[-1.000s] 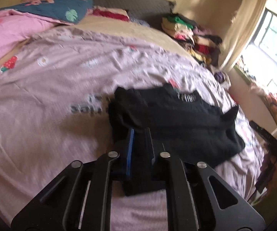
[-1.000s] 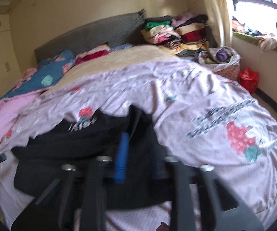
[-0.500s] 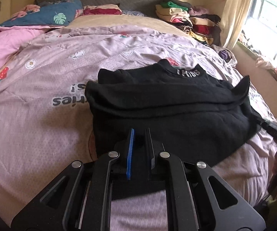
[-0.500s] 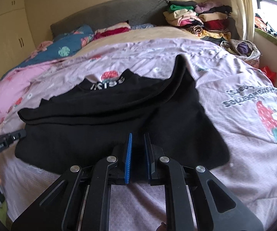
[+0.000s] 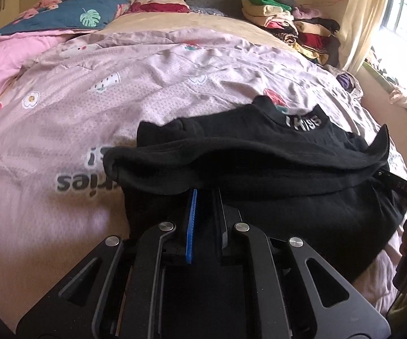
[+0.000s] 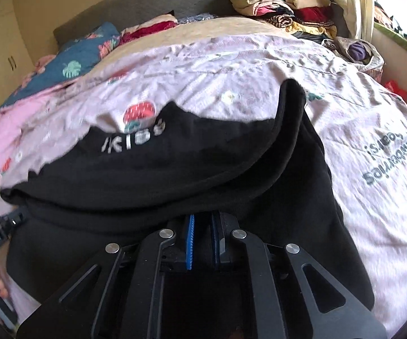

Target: Fold small clothes

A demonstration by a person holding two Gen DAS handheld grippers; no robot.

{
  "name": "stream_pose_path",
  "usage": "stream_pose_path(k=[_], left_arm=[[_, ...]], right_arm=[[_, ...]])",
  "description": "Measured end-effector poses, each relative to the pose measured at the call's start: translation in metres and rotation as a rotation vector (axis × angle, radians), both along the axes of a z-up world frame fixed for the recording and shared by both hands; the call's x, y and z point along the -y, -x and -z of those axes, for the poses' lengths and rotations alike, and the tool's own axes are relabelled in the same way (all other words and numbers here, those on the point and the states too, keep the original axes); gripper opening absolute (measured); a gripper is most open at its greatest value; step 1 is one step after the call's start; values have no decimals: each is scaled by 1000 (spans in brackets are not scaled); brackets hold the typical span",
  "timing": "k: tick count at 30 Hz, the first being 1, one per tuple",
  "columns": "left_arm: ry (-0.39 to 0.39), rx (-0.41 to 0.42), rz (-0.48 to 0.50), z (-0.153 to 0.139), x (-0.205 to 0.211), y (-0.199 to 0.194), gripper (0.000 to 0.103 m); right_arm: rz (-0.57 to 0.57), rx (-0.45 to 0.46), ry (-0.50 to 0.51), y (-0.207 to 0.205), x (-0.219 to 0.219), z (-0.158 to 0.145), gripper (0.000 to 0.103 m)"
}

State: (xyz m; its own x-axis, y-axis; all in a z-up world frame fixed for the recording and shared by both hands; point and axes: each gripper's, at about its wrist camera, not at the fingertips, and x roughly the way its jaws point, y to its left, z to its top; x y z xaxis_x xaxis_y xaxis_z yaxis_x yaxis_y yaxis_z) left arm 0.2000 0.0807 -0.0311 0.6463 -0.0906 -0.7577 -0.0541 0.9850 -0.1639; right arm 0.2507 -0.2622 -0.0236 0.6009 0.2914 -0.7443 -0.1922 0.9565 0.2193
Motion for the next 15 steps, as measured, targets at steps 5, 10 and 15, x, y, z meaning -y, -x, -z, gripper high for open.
stream_pose_path(k=[5, 10, 15], left_arm=[[20, 4, -38, -3, -9, -17, 5], [58, 69, -108, -14, -26, -20, 7], [91, 125, -214, -19, -51, -12, 21]], right_arm=[[45, 13, -75, -21, 15, -6, 9], [62, 79, -56, -29, 31, -17, 9], [115, 129, -60, -25, 62, -19, 10]])
